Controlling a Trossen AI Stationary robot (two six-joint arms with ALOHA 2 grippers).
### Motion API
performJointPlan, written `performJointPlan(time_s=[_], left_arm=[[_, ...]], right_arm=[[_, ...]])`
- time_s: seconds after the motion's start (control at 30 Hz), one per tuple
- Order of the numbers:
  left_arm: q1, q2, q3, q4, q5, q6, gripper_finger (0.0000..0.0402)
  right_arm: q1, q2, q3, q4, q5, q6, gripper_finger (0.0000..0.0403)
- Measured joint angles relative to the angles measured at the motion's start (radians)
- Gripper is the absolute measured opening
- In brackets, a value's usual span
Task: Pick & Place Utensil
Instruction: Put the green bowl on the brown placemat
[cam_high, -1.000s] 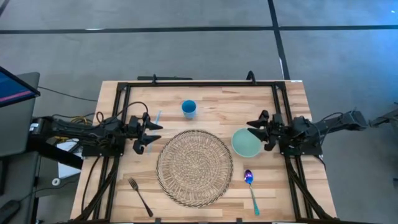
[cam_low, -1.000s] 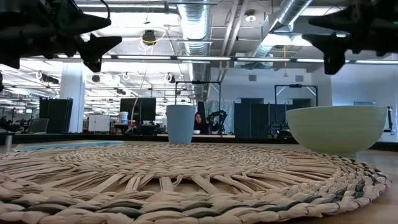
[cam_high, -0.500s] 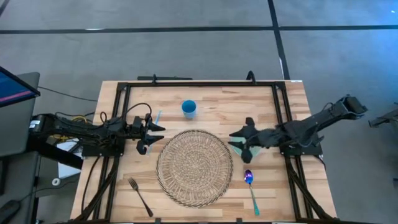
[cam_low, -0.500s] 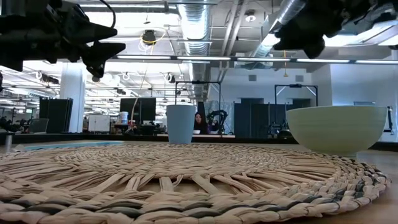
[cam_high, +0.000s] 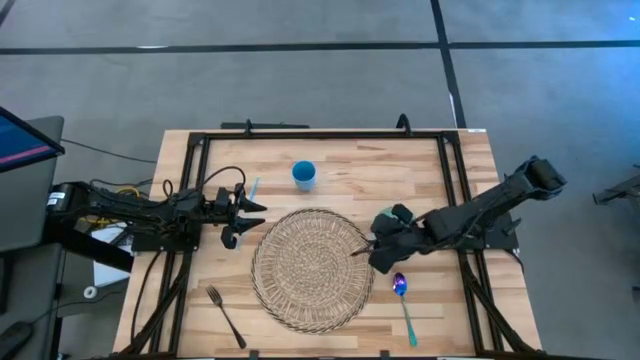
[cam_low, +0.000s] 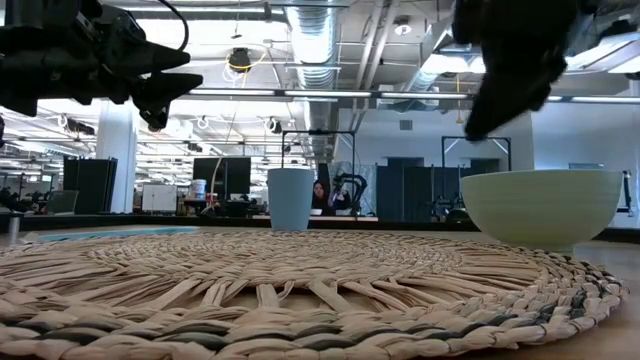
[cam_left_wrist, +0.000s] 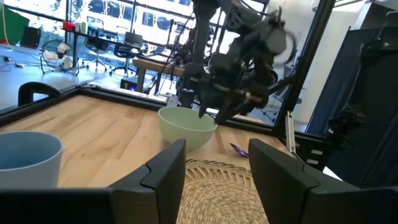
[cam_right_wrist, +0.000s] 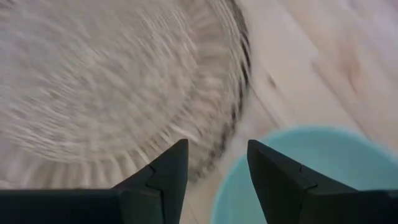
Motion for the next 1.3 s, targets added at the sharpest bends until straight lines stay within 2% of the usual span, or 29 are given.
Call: performJointPlan(time_s=[0.23, 0.7, 0.8, 0.93, 1.1, 1.3], left_arm=[[0.0, 0.0, 0.0, 0.003, 0.0, 0.0, 0.0174], [0.0, 0.0, 0.0, 0.008, 0.0, -0.021, 0.0172], [0.0, 0.0, 0.0, 0.008, 0.001, -0.022, 0.0172], [0.0, 0.0, 0.0, 0.008, 0.0, -0.023, 0.0172], [0.0, 0.0, 0.0, 0.008, 0.0, -0.023, 0.0172], [0.0, 0.0, 0.0, 0.008, 0.001, -0.023, 0.0172]], right_arm=[[-0.002, 0.105, 0.022, -0.083, -0.027, 0.141, 0.0159], [-0.057, 0.149, 0.029, -0.151, -0.035, 0.149, 0.0153], [-0.07, 0.176, 0.028, -0.151, -0.065, 0.148, 0.0132], [-0.094, 0.207, 0.028, -0.15, -0.109, 0.148, 0.0083], [-0.101, 0.22, 0.028, -0.151, -0.096, 0.145, 0.0014], [-0.1, 0.214, 0.03, -0.141, -0.112, 0.145, 0.0023]])
